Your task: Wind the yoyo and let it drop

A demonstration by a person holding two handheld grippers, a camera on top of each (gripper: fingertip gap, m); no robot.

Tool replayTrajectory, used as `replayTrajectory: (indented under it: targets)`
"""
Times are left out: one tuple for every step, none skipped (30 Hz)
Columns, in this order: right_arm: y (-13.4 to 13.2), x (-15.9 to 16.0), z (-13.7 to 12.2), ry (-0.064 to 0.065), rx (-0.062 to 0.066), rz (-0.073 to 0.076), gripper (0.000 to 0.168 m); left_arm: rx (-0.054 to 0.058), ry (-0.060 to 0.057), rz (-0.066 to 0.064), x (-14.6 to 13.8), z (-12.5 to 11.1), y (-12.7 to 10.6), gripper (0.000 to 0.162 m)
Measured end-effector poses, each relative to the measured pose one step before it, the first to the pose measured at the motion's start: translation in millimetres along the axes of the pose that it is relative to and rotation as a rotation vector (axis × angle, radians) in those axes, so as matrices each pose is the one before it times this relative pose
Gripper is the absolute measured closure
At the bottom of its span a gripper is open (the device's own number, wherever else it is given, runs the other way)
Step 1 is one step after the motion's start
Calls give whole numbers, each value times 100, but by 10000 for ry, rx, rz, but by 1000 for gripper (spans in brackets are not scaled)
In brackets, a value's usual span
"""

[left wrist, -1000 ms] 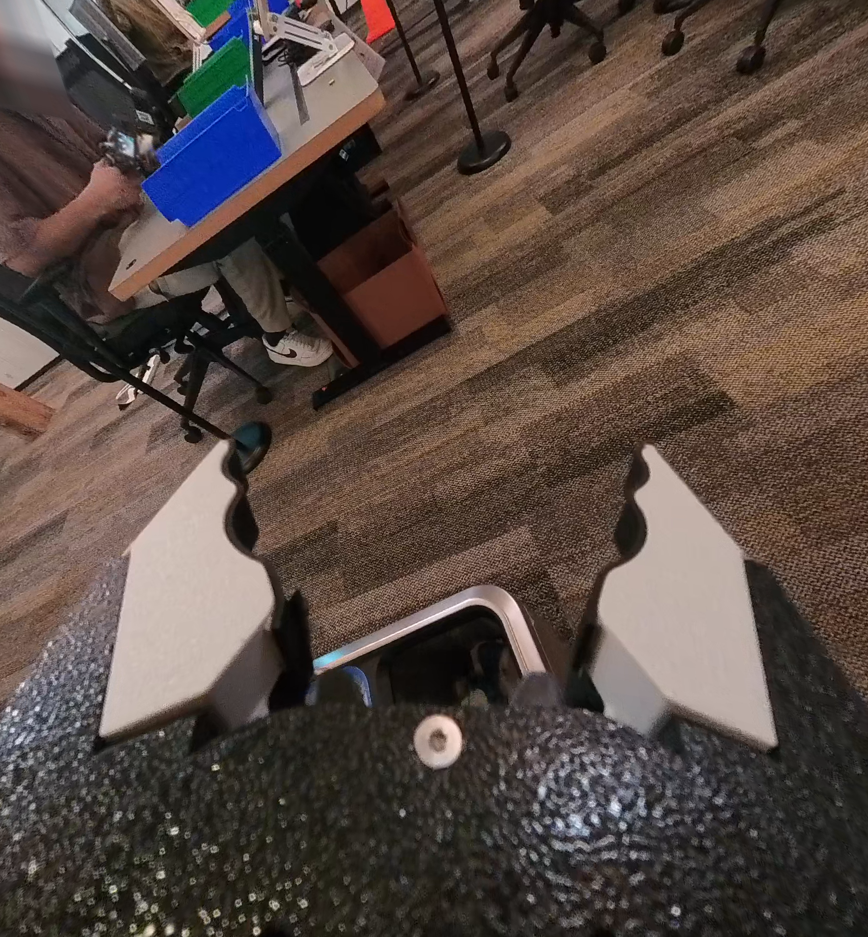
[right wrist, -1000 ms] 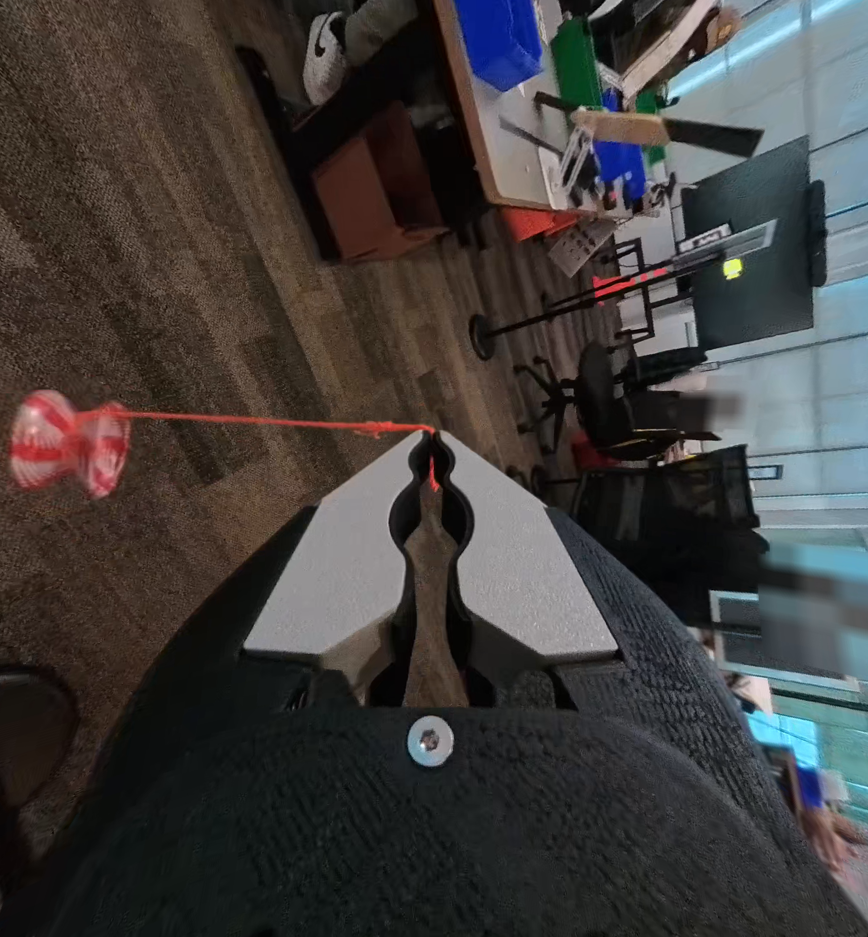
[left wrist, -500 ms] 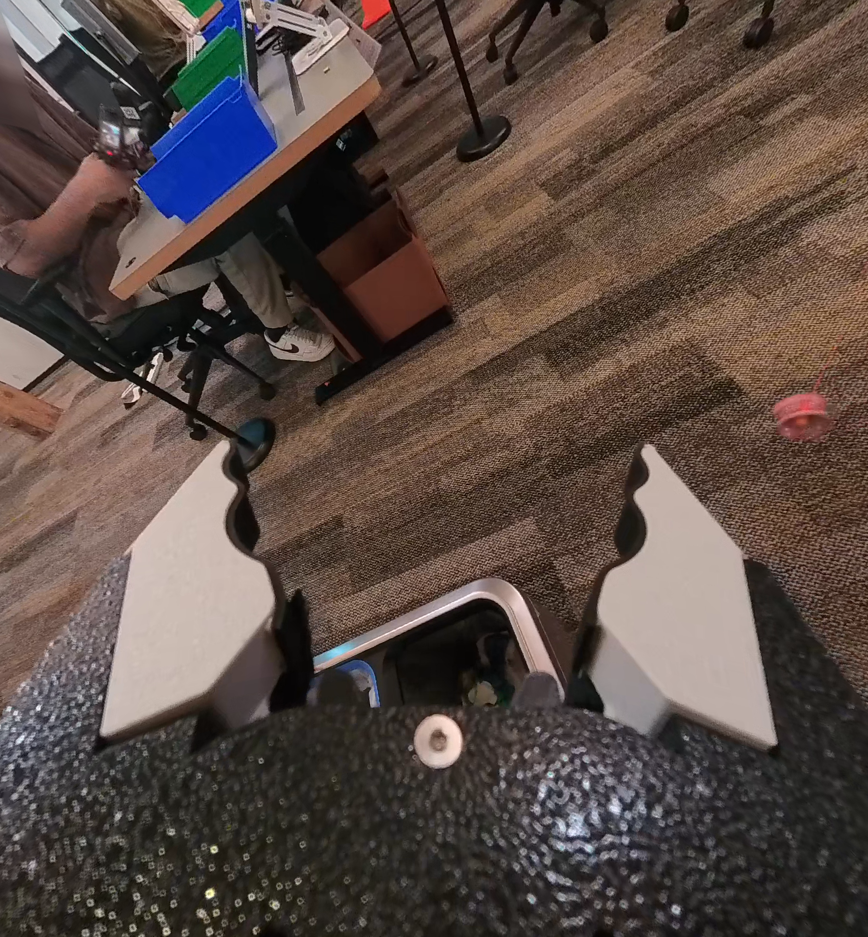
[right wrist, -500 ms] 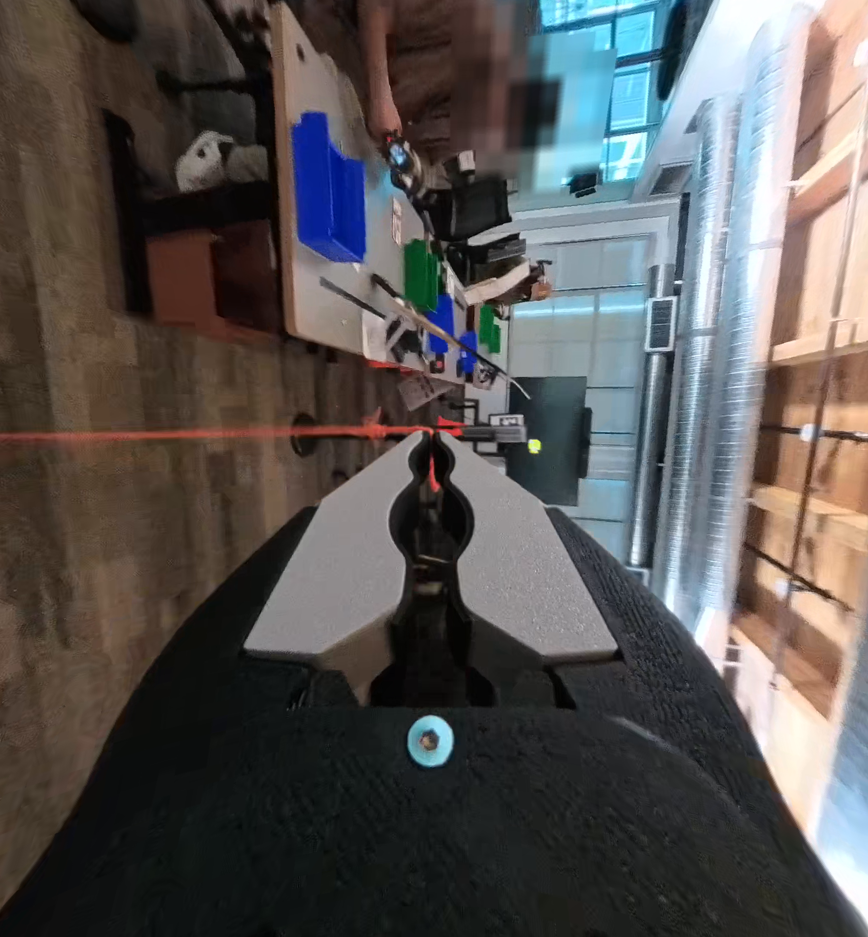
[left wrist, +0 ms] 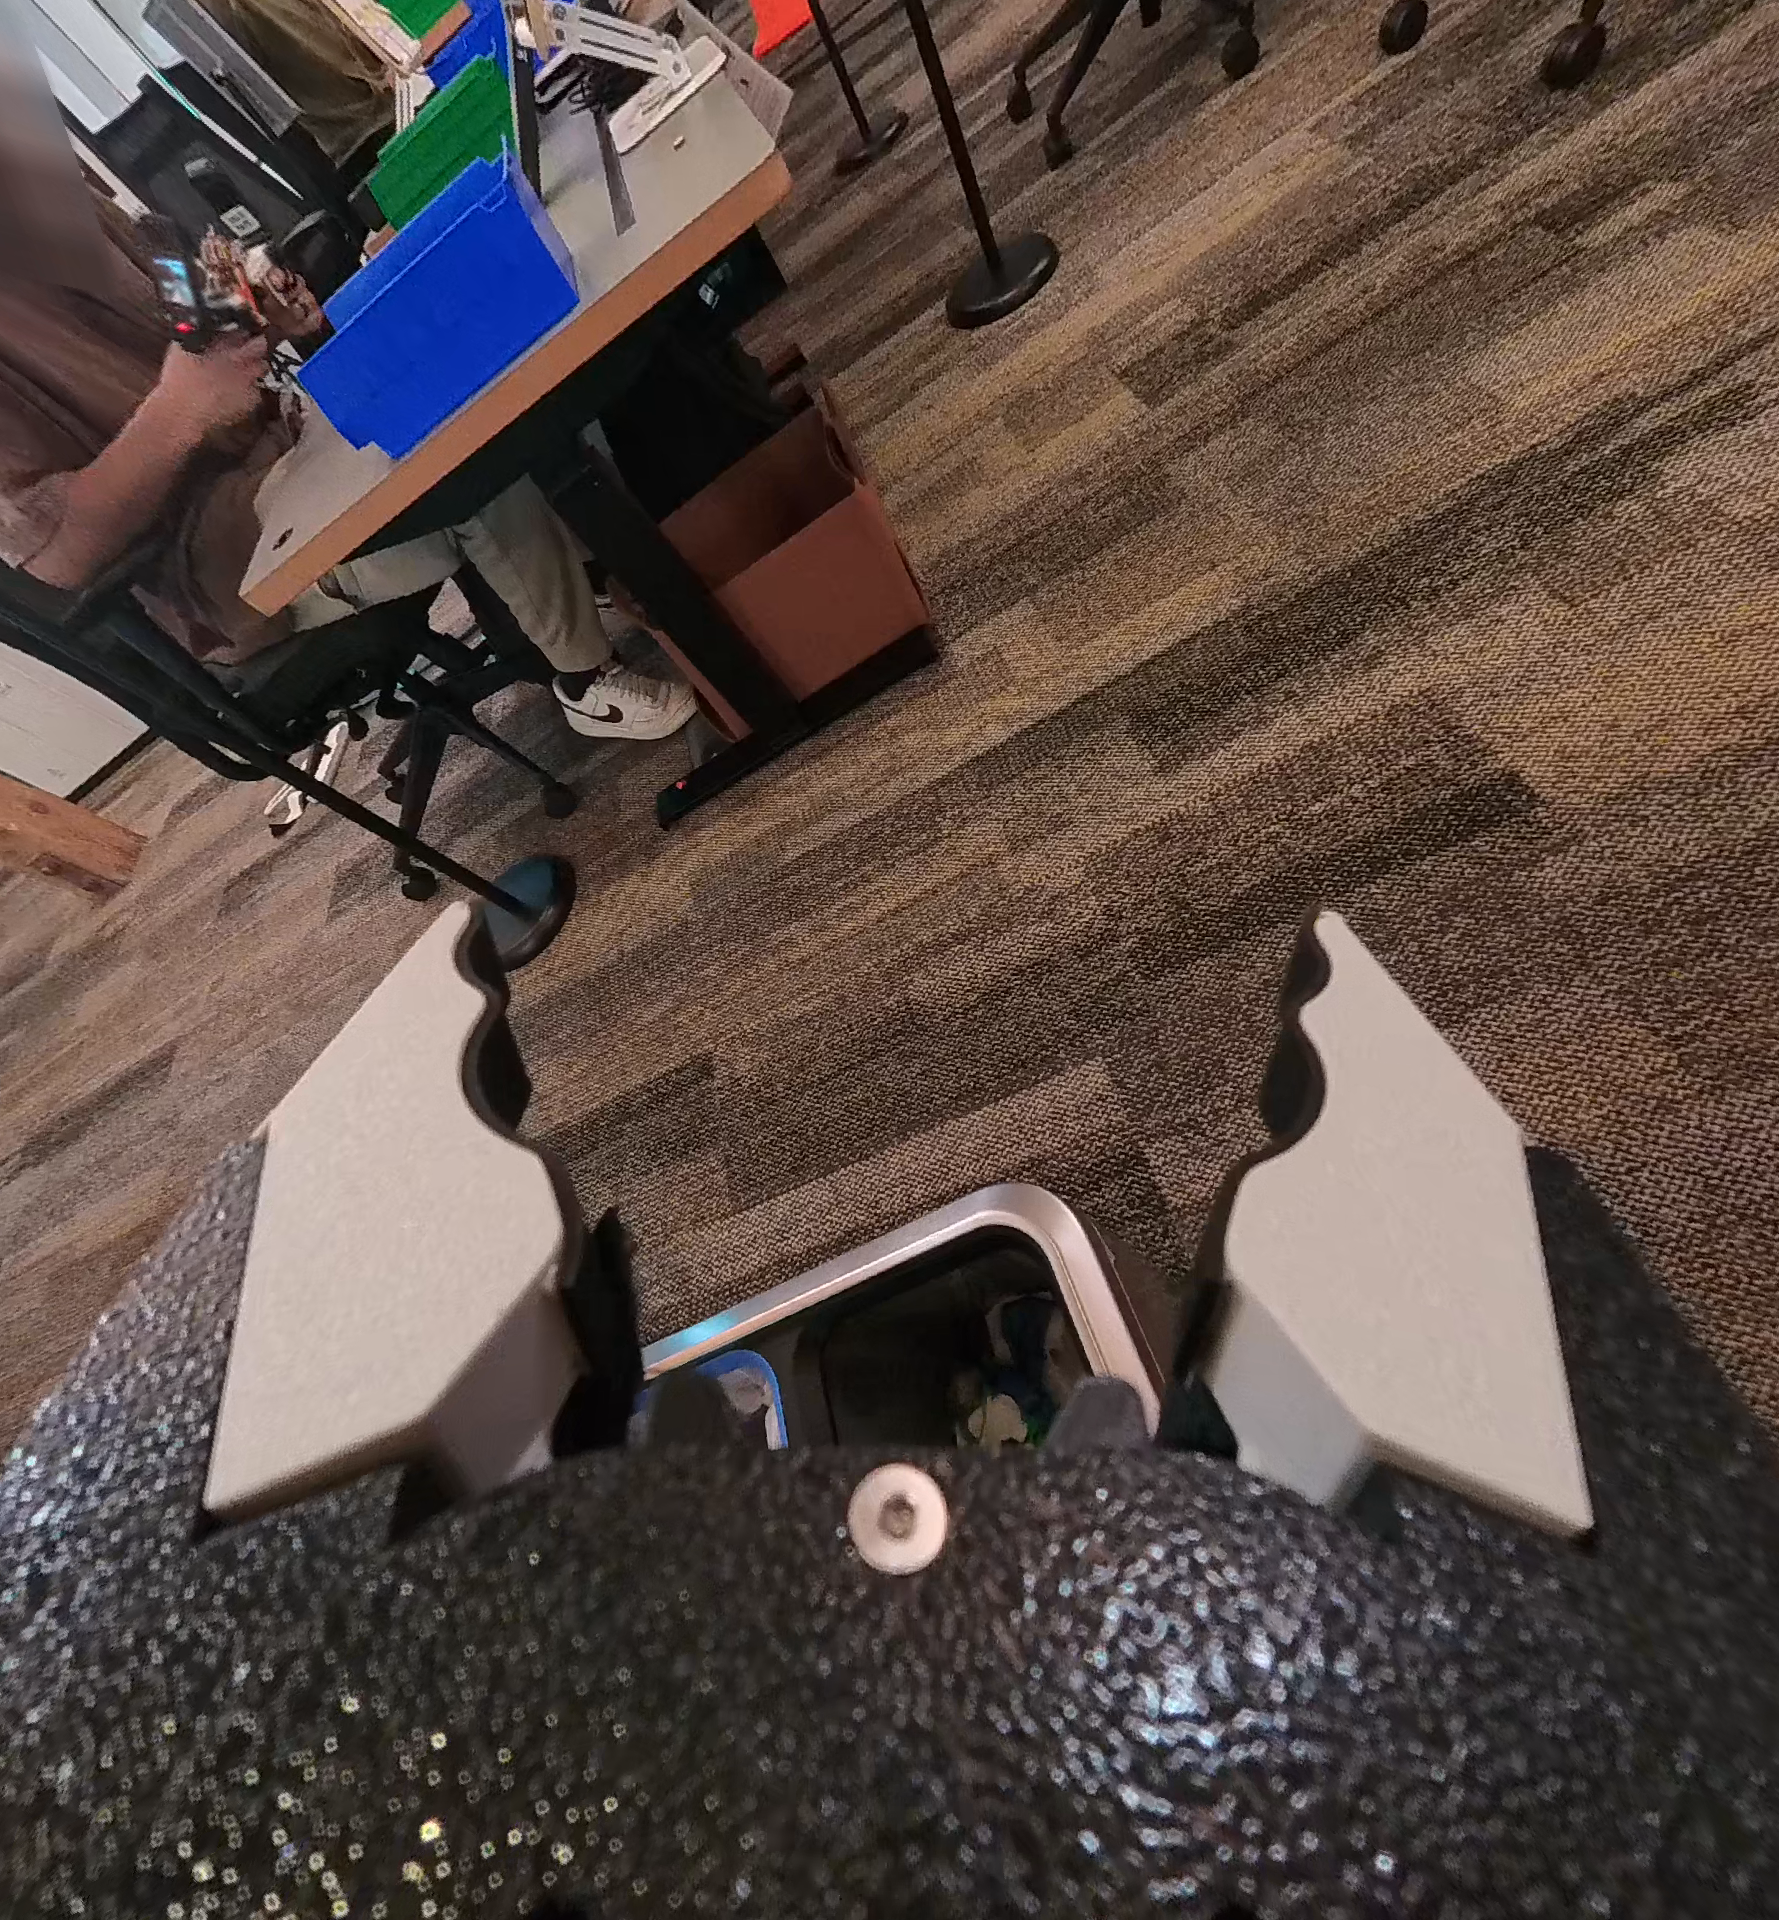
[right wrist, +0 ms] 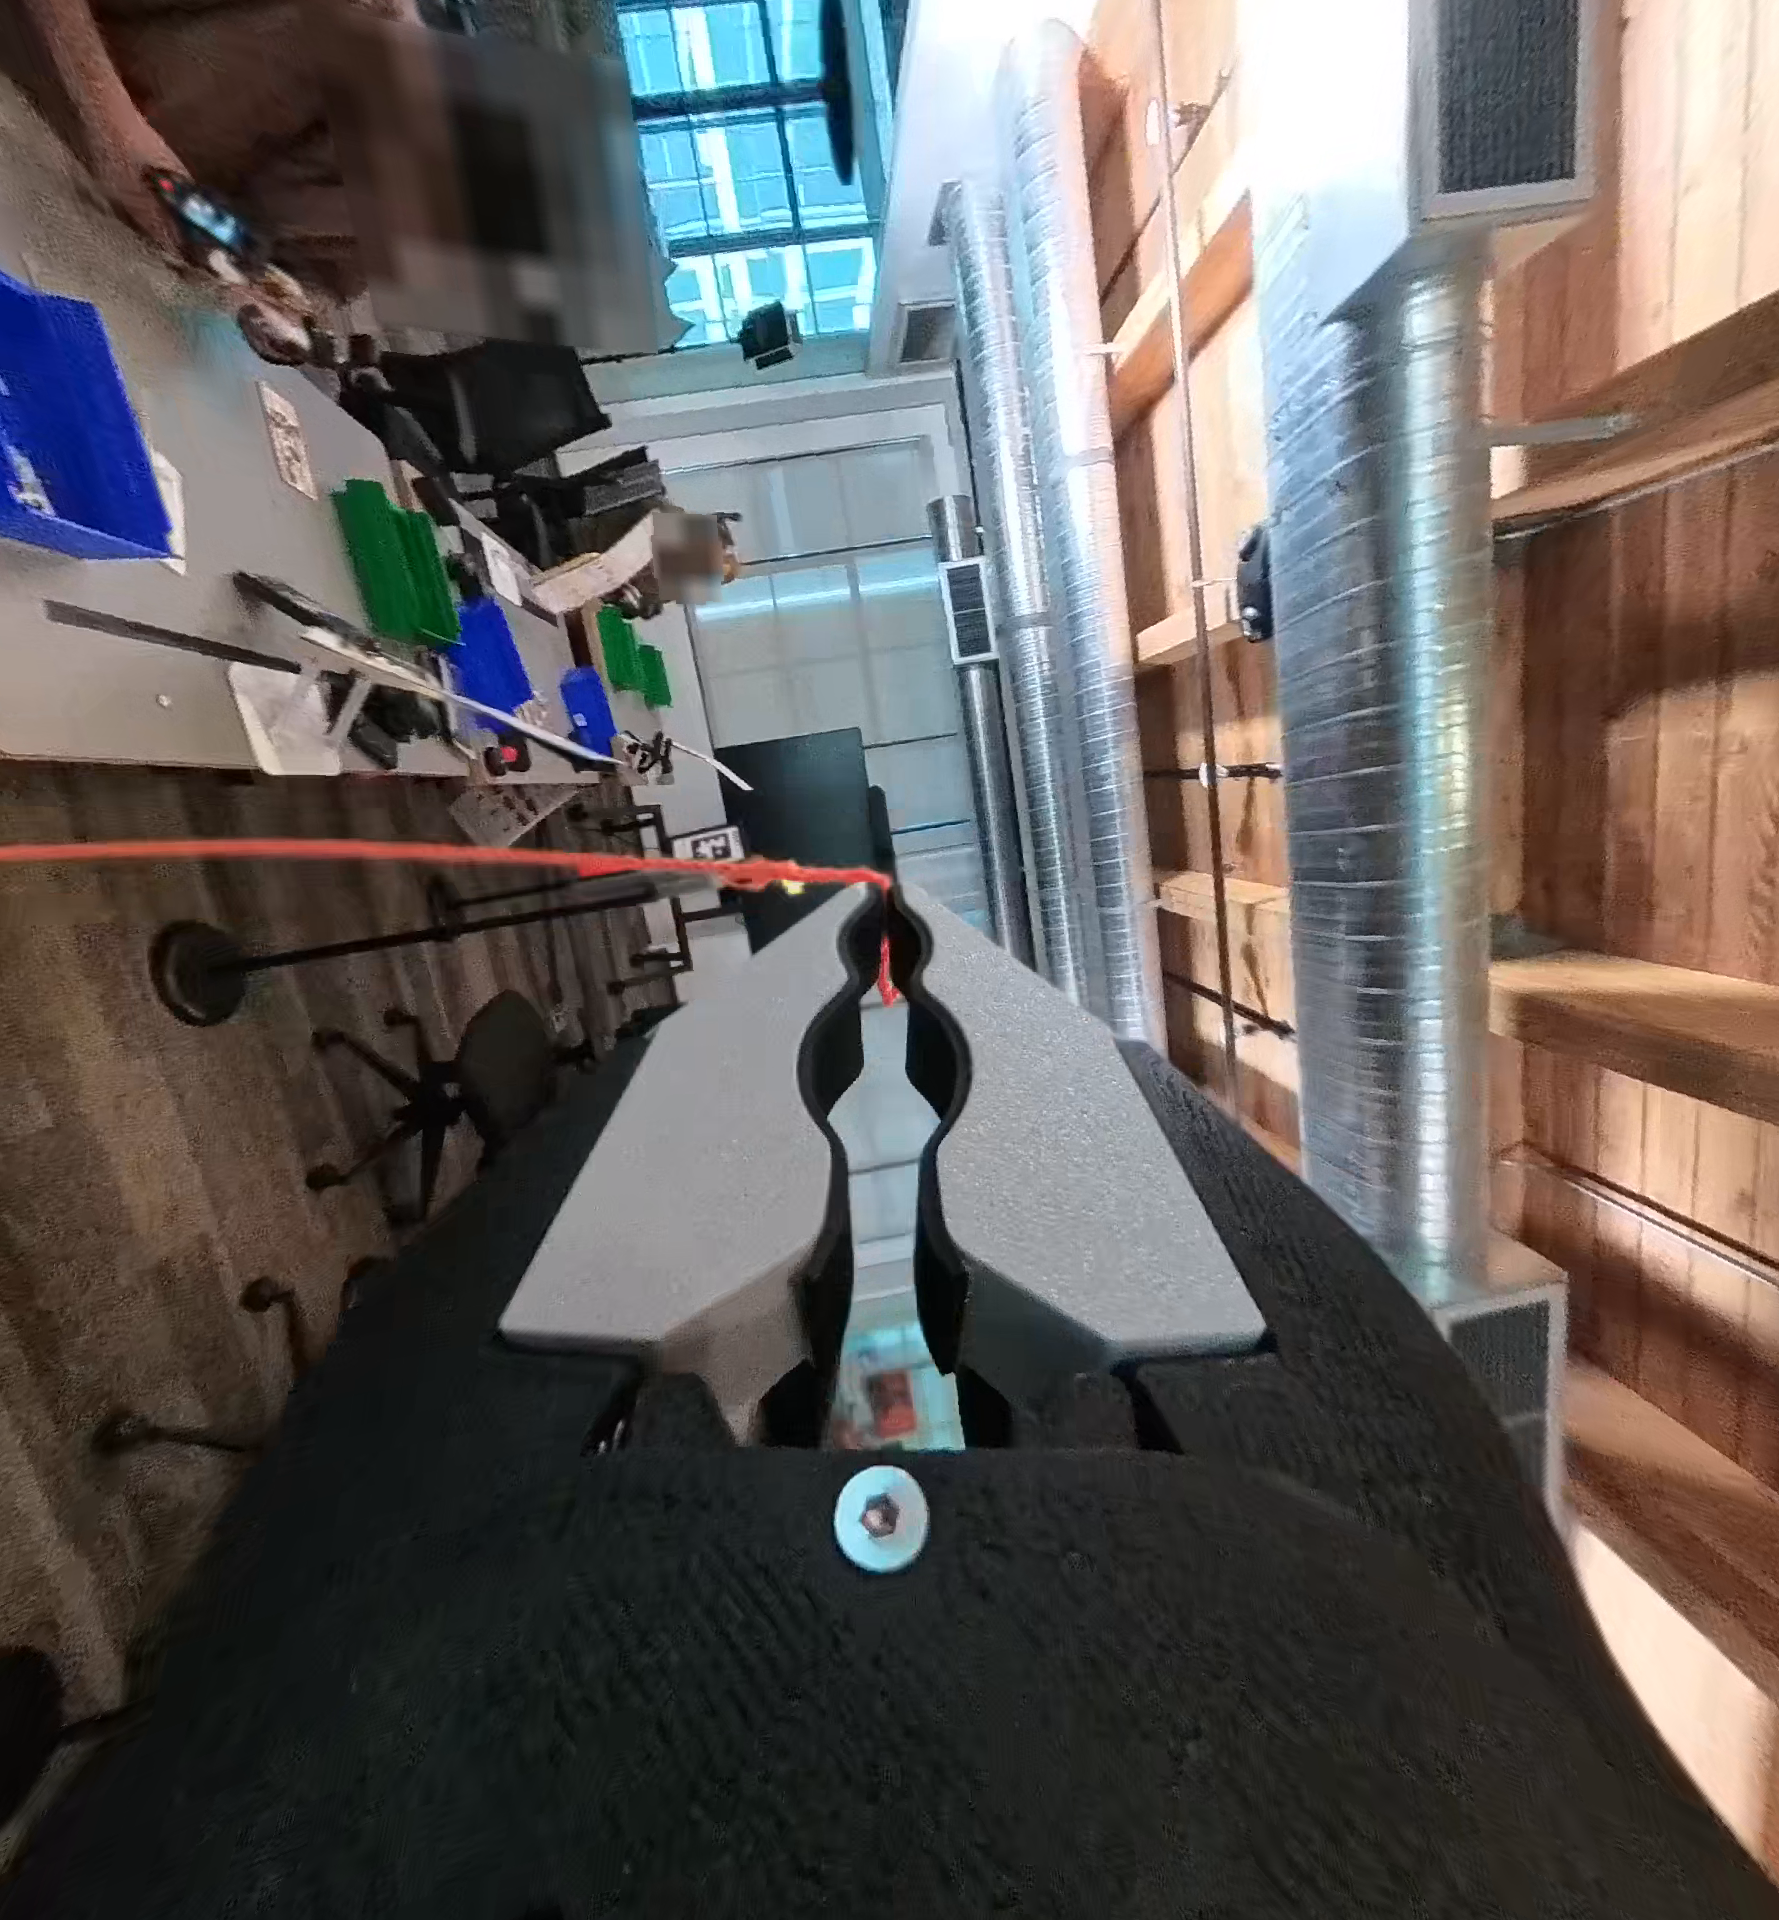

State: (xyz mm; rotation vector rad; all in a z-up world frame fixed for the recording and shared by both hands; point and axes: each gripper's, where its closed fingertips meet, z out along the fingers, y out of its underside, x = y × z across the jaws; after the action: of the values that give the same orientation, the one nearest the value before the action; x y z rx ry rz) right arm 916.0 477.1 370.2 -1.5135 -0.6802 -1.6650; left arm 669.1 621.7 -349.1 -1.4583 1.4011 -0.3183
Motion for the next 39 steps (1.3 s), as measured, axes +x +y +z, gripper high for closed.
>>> replayTrajectory:
  targets:
    - [-269,-2179,229,-269,72,-96,168,-15,4,4,-11,48,23,19]
    - [-377,-2181,219,-195,101,-101,168,-11,4,-1,35,-1,21,19]
    - [-466,-2342,158,-251,121,-94,168,-8,1,-1,-26,-40,21,19]
    - [-553,-2290,108,-203,139,-9,168,-8,0,0,-22,-11,27,19]
    - [-645,-2264,40,-203,148,-41,168,-13,1,0,-11,5,31,19]
    - [-596,-2155,20,-170,93,-45,168,-24,9,7,22,7,37,19]
    - [-639,-2110,-125,-128,108,1,168,-25,10,14,80,-5,-15,19]
    - [-731,-2387,-79,-197,159,66,168,-23,4,12,-3,-16,33,19]
    - [-692,-2556,-56,-209,148,162,168,-31,8,11,-2,58,79,19]
    - [-624,-2841,-3,-316,133,171,168,-36,12,2,30,94,77,19]
    - [-452,-3080,104,-328,81,261,168,-35,7,-2,12,27,32,19]
    - [-326,-3318,207,-368,72,267,168,-33,5,-3,5,13,41,19]
    - [-20,-3475,370,-390,0,198,168,-20,4,-8,9,6,18,19]
    - [287,-3467,520,-357,-124,90,168,1,-9,-13,-11,16,-19,19]
    - [566,-3389,624,-342,-190,17,168,18,-12,-14,-43,-61,0,19]
    - [814,-3358,800,-393,-278,72,168,0,-13,-10,5,-21,16,19]
    - [1017,-2988,920,-300,-279,180,168,-18,-11,-17,-40,27,23,19]
    - [1137,-2738,1034,-372,-293,144,168,-11,-17,-20,-51,27,6,19]
    - [1359,-2385,1084,-438,-425,78,168,-1,-16,-20,-31,4,-2,19]
    - [1104,-1663,990,-296,-327,53,168,-3,-4,-24,-33,53,-15,20]
    - [693,-1011,760,-238,-159,81,168,6,-6,-19,-39,4,-47,20]
    - [307,-345,411,-129,-60,160,168,20,-11,-10,-71,16,46,20]
    - [12,267,235,-92,31,126,168,20,-12,-4,-13,-3,-32,20]
    - [-340,990,23,97,132,54,168,7,-5,-2,18,-20,4,20]
    - [-595,1567,-167,148,184,1,168,-4,0,2,-22,27,-1,20]
    - [-885,2208,-357,205,276,-79,168,-15,-2,4,-3,-75,-60,20]
    - [-1109,3244,-570,464,320,-197,168,6,-8,8,-14,-16,2,20]
    - [-1199,4270,-756,635,336,-316,168,14,-9,9,-25,-5,-8,20]
    - [-1347,5351,-847,850,328,-331,168,-3,-2,8,-13,35,-2,20]
    - [-1246,6163,-881,1116,281,-260,168,-19,-1,11,38,25,30,20]
    - [-912,7198,-766,1331,214,-79,168,-15,-4,5,-54,-10,33,20]
    - [-729,7108,-500,1136,130,117,168,2,-12,2,6,17,-39,20]
    - [-656,6621,-303,1055,88,604,168,7,-17,-4,-36,39,-8,20]
    - [-1290,6249,-381,1191,384,460,168,4,-14,-7,-27,31,-28,19]
    - [-1292,5076,-146,879,259,235,168,6,-17,-10,-38,-4,-30,19]
    - [-1166,3770,21,518,154,209,168,18,-20,-8,-33,10,-18,19]
    - [-1231,2701,-86,354,291,196,168,22,-18,-5,-26,25,-21,19]
    - [-1034,1703,-146,150,251,34,168,17,-3,1,1,-45,-9,19]
    - [-635,875,-144,-28,95,-104,168,10,9,5,11,-27,-22,19]
